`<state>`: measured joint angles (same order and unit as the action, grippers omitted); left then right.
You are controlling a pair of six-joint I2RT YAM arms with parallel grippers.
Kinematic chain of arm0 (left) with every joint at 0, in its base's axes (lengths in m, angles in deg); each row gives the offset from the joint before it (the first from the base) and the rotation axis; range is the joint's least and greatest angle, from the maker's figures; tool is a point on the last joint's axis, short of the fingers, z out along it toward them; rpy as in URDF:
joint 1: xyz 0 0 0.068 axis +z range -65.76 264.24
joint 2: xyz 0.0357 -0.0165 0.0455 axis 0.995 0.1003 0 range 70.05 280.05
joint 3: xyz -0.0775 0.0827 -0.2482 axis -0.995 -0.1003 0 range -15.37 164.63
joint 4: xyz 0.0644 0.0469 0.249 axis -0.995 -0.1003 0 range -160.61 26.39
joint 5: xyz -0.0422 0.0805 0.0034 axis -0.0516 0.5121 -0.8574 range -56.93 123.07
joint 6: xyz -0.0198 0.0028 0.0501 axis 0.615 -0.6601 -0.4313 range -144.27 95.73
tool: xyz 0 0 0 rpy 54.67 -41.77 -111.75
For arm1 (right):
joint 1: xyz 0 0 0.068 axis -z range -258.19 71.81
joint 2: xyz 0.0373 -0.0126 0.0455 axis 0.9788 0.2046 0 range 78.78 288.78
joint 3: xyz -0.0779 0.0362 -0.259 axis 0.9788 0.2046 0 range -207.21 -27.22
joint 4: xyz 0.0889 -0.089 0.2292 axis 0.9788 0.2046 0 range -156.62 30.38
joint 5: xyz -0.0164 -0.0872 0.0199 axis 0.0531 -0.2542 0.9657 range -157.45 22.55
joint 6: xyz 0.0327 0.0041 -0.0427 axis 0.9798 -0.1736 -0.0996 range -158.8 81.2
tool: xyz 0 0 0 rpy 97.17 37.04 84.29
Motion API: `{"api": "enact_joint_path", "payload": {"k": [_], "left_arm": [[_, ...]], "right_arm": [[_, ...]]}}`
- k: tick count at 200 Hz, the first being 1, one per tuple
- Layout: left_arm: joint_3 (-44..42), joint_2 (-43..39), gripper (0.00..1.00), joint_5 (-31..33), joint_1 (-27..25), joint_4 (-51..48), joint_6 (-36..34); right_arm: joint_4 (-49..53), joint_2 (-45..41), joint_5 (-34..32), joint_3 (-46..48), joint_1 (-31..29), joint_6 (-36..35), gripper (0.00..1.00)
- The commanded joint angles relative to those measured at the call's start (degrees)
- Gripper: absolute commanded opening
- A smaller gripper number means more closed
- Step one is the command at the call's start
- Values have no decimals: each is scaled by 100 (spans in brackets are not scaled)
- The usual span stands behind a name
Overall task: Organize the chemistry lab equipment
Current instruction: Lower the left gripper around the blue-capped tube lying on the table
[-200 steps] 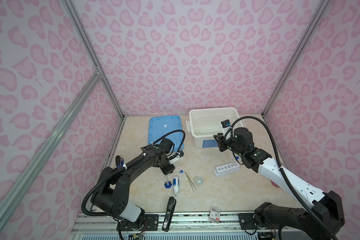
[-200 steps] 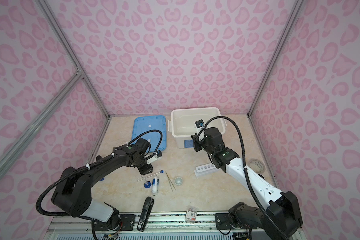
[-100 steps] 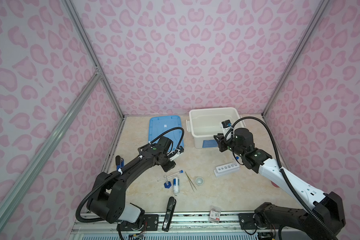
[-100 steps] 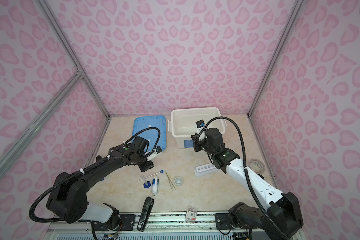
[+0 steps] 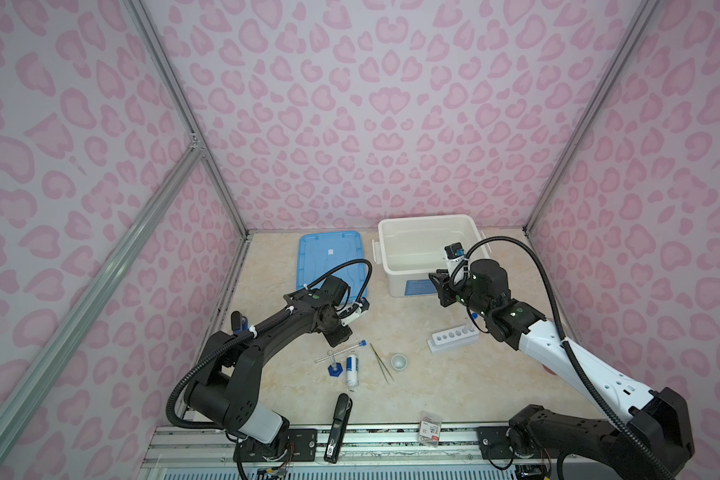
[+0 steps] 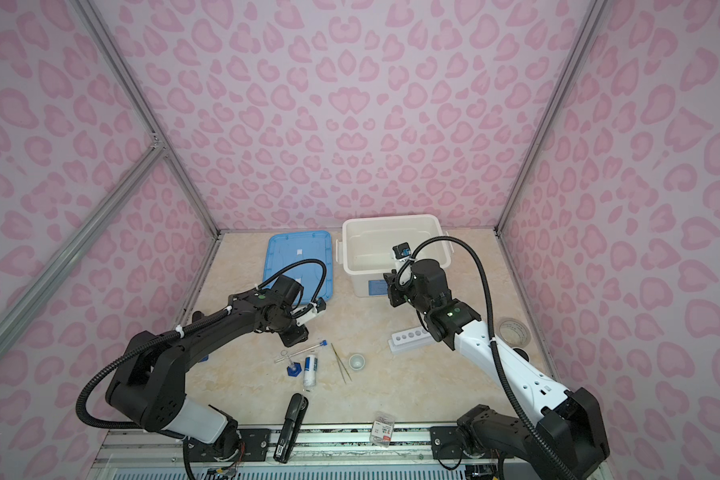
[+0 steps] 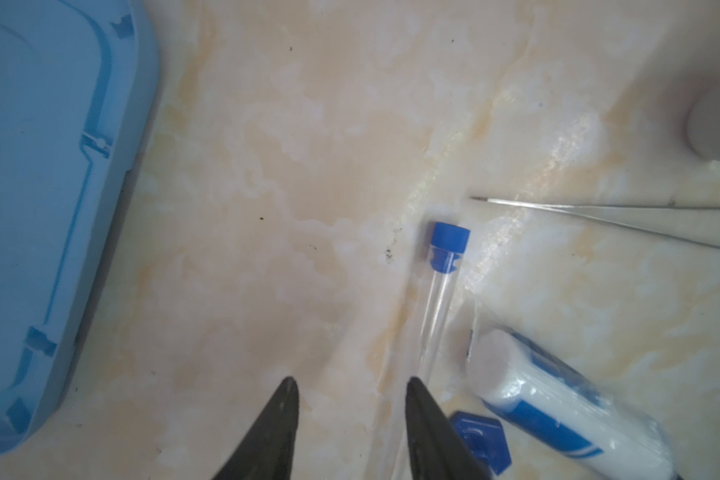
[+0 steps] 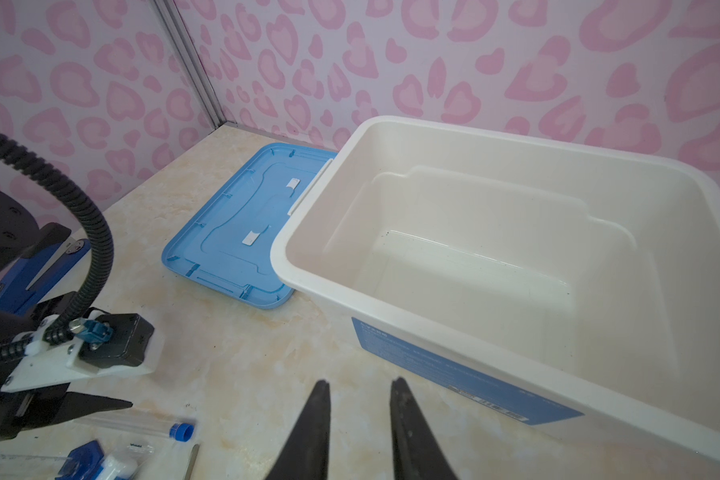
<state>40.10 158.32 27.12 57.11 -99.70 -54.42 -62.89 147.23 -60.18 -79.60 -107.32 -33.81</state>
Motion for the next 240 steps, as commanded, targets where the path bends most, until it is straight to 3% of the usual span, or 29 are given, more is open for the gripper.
{"api": "enact_joint_path", "payload": {"k": [1, 240], "left_arm": [[-52, 67, 45, 65, -20, -6, -91], [-7, 622, 44, 246, -222, -121, -131]], "right_arm": [[-115, -8, -13, 56, 12, 45, 26], [-143, 29, 7, 175, 97, 116, 26]]}}
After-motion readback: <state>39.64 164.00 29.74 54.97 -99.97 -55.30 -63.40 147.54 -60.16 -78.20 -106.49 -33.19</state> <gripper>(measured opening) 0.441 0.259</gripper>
